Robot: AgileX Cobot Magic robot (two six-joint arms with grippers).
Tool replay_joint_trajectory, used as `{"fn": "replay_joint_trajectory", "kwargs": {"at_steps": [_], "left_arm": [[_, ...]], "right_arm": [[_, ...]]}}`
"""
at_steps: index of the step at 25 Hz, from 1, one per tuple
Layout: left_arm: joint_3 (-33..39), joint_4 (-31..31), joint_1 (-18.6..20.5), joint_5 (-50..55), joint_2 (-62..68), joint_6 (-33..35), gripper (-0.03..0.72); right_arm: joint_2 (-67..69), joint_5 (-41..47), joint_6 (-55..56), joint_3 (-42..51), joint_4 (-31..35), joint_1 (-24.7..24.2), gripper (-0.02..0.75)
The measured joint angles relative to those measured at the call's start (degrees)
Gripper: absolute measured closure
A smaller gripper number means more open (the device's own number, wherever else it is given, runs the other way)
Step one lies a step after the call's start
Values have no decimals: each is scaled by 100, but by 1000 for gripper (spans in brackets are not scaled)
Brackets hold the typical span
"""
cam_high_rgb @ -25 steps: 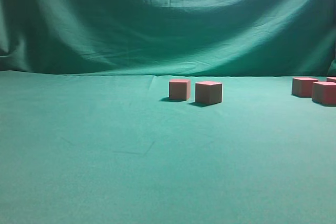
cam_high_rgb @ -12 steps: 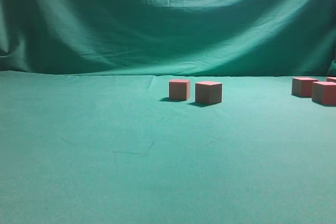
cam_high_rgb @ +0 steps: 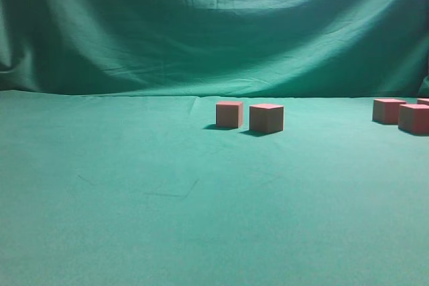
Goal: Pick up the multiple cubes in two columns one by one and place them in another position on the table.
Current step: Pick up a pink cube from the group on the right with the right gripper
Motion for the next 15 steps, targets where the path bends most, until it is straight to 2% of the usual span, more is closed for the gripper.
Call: {"fn": "replay_joint_trajectory", "kwargs": {"at_steps": [2, 6, 15], "left_arm": [[0, 0, 0, 0, 0, 0, 688], [0, 0, 0, 0, 0, 0, 688], [0, 0, 0, 0, 0, 0, 688]], "right_arm": [[47, -221, -369, 26, 281, -273, 172], [533, -369, -756, 43, 427, -531, 172], [1753, -972, -831, 43, 535, -700, 172]]}}
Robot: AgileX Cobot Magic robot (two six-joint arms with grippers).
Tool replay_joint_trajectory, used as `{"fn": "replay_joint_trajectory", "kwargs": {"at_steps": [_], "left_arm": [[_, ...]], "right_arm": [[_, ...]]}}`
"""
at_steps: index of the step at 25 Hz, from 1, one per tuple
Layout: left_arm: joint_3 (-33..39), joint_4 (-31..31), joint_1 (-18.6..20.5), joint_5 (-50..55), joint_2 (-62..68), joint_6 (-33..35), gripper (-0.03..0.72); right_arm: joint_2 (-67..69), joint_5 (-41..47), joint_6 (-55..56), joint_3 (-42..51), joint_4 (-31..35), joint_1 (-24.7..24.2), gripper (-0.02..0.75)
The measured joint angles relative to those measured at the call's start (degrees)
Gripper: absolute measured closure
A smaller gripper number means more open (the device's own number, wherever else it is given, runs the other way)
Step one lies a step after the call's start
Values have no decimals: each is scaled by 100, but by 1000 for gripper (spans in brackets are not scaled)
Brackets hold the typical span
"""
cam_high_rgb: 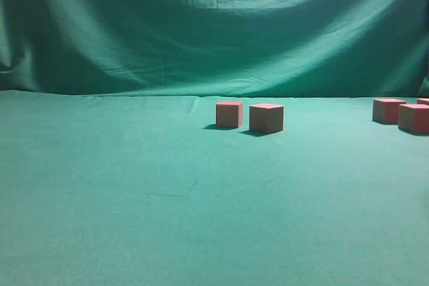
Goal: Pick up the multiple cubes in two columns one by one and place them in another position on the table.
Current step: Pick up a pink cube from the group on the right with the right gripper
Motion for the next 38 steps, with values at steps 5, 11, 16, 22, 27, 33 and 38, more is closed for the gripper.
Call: {"fn": "replay_joint_trajectory", "kwargs": {"at_steps": [5, 11, 16, 22, 27, 33, 38], "left_arm": [[0, 0, 0, 0, 0, 0, 688], [0, 0, 0, 0, 0, 0, 688], [0, 0, 0, 0, 0, 0, 688], [0, 0, 0, 0, 0, 0, 688], [0, 0, 0, 0, 0, 0, 688], [0, 0, 0, 0, 0, 0, 688], [0, 0, 0, 0, 0, 0, 688]], "right_arm": [[367, -388, -3, 0, 0, -3, 172], [686, -687, -13, 0, 22, -182, 172], [756, -801, -16, 0, 44, -194, 172], [756, -915, -25, 0, 44, -194, 464], [829, -872, -36, -49, 44, -194, 465], [839, -822, -84, -61, 44, -194, 465], [704, -544, -143, -86, 44, -50, 465]]}}
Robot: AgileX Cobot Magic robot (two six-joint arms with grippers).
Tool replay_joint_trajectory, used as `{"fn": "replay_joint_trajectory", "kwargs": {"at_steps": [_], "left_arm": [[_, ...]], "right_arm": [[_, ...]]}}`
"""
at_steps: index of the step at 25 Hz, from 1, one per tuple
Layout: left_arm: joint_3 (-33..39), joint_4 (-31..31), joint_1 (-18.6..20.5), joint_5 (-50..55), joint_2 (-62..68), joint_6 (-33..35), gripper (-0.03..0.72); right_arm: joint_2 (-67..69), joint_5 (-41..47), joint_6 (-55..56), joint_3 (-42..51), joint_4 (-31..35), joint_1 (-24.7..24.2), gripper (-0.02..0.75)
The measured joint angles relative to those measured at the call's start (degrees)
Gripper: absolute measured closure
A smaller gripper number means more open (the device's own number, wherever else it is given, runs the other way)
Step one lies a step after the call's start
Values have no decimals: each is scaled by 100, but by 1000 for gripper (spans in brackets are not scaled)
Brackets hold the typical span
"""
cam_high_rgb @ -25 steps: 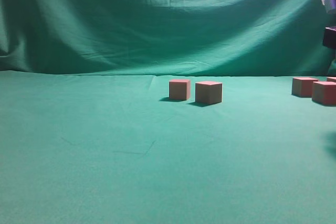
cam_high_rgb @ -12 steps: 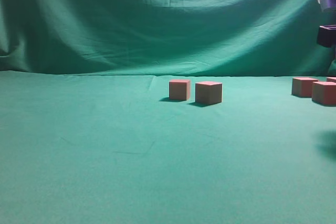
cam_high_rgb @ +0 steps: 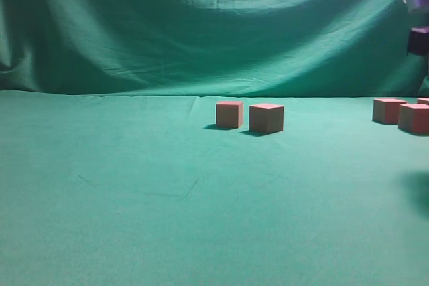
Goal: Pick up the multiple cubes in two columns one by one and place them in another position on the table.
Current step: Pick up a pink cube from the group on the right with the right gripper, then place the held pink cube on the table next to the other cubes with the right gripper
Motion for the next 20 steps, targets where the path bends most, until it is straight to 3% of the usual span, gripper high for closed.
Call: {"fn": "replay_joint_trajectory", "kwargs": {"at_steps": [4, 9, 14, 20], "left_arm": [[0, 0, 0, 0, 0, 0, 688], [0, 0, 0, 0, 0, 0, 688], [0, 0, 0, 0, 0, 0, 688], [0, 0, 0, 0, 0, 0, 688]], "right_arm": [[-573, 587, -232, -401, 14, 429, 465], [-859, 1382, -819, -1504, 27, 1390, 465], [-131, 2101, -1042, -3028, 40, 2240, 465], [1486, 2571, -1056, -4977, 19, 2887, 465]]}}
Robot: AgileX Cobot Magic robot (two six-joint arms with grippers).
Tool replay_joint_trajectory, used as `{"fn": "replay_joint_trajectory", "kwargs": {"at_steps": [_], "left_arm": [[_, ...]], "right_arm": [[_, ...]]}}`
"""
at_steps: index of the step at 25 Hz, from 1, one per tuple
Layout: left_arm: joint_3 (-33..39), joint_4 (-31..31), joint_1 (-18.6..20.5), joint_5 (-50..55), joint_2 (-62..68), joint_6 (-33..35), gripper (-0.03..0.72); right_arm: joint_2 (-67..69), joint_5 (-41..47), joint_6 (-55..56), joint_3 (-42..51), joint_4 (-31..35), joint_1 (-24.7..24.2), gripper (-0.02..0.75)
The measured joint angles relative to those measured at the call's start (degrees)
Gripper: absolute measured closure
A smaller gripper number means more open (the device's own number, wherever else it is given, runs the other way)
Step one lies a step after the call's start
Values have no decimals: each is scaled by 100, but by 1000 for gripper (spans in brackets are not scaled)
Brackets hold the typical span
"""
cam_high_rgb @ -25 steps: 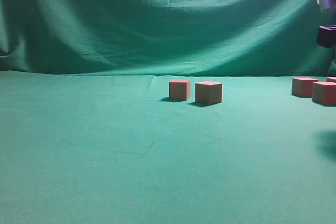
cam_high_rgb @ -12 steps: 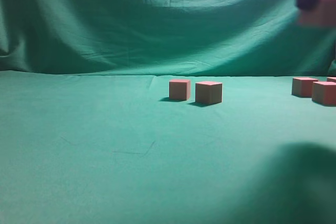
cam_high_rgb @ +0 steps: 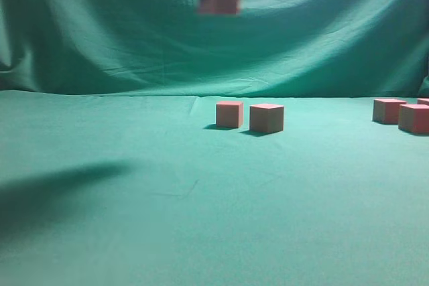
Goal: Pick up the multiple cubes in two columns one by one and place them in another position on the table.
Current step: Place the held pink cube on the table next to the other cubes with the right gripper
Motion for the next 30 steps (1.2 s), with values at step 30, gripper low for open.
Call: {"fn": "replay_joint_trajectory", "kwargs": {"at_steps": [30], "left_arm": [[0, 0, 0, 0, 0, 0, 688]], "right_arm": [[3157, 74, 1756, -2780, -521, -96, 465]]}}
